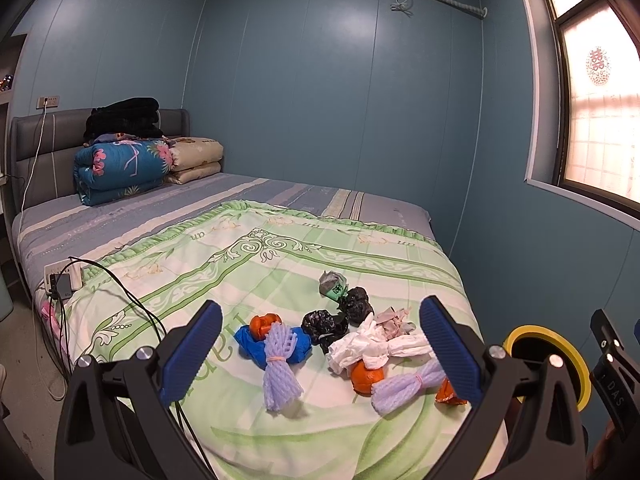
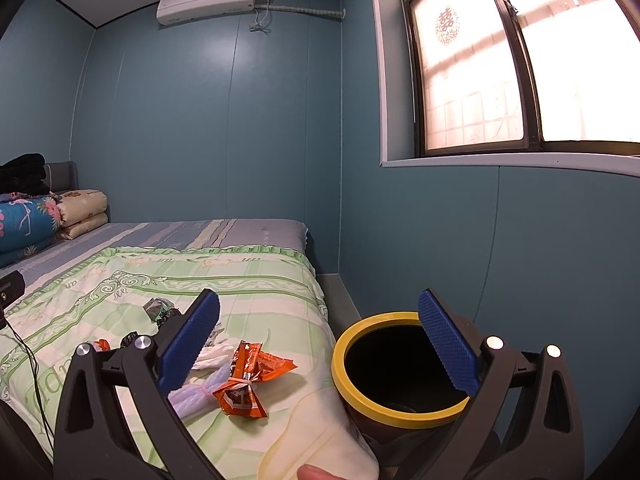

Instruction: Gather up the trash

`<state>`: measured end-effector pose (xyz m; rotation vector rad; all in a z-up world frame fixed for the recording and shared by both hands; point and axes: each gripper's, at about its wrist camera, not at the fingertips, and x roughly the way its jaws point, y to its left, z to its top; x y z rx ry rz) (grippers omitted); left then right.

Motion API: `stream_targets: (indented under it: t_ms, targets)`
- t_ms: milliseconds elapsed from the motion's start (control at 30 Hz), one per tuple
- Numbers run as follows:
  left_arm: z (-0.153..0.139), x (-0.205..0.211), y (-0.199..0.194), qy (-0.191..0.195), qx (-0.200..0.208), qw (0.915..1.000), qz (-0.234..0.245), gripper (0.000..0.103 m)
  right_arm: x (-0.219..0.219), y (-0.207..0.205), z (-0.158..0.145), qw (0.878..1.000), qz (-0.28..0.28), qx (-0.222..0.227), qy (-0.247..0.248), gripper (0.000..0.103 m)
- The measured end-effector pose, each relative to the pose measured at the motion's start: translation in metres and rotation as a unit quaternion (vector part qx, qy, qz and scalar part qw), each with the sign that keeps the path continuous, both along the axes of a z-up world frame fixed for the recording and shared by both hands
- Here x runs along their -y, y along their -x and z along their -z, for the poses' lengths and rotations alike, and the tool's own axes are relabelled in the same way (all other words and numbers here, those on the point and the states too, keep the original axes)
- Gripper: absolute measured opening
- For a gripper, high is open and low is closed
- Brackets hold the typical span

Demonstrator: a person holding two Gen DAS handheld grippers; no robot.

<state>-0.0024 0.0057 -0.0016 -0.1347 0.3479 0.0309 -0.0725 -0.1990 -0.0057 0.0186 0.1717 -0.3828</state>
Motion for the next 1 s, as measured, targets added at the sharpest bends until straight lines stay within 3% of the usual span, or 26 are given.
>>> stream_targets:
  t_ms: [1000]
  targets:
    - [0.0038,-0.0014,-0.0017,0.001,-0.009,1.0,0.001,0.096,0.0026,-0.001,0.001,1.0,-0.005,-0.005,-0.005,0.095]
